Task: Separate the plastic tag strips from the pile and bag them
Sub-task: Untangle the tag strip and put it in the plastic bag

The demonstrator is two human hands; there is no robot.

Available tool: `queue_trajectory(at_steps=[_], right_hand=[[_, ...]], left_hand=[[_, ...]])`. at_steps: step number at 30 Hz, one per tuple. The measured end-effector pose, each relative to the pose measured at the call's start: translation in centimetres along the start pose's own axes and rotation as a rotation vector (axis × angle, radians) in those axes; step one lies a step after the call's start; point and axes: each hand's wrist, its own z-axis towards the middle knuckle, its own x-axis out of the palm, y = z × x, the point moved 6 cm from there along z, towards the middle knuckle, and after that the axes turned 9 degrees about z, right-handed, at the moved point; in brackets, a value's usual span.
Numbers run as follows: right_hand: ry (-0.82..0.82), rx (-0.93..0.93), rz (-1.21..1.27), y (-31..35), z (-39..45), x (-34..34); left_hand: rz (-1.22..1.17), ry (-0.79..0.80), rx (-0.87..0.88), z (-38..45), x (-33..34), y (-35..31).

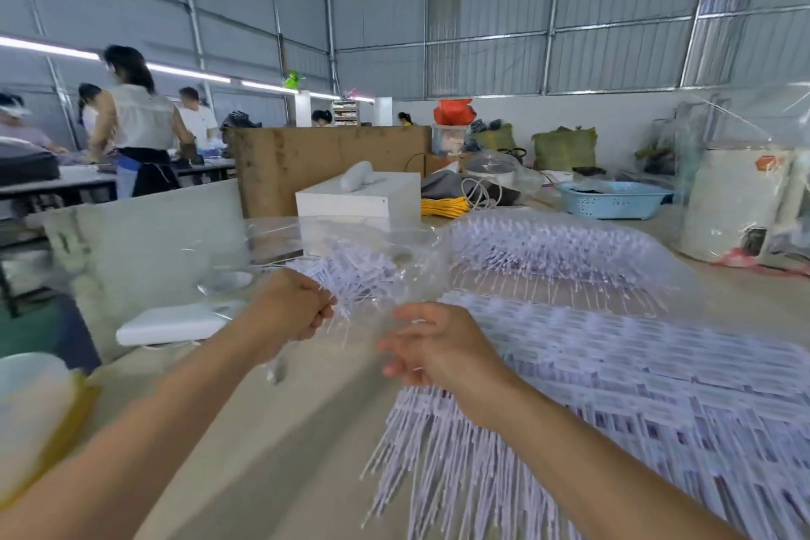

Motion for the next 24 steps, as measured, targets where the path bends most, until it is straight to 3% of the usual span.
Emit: queue_trajectory(at_steps=[5,11,14,24], right_hand=[[-0.032,-0.071,-0.169,-1.2,0.8,-1.7],[-0.079,-0.094,0.021,-1.8,1.1,-4.0],[-0.063,-0.107,0.034,-1.9,1.0,-4.1],[-0.089,-0.08,0.163,-2.1,0.8,-4.4]], left_hand=[[0.243,-0.063,-0.074,7.3,-0.5,1.3],[0.406,-0.118,-0.004,12.3,3.4,-0.4],[0.639,-0.176,0.046,12.9,5.3,-1.0],[1.252,-0.142,0.048,9.9,7.5,-1.8]])
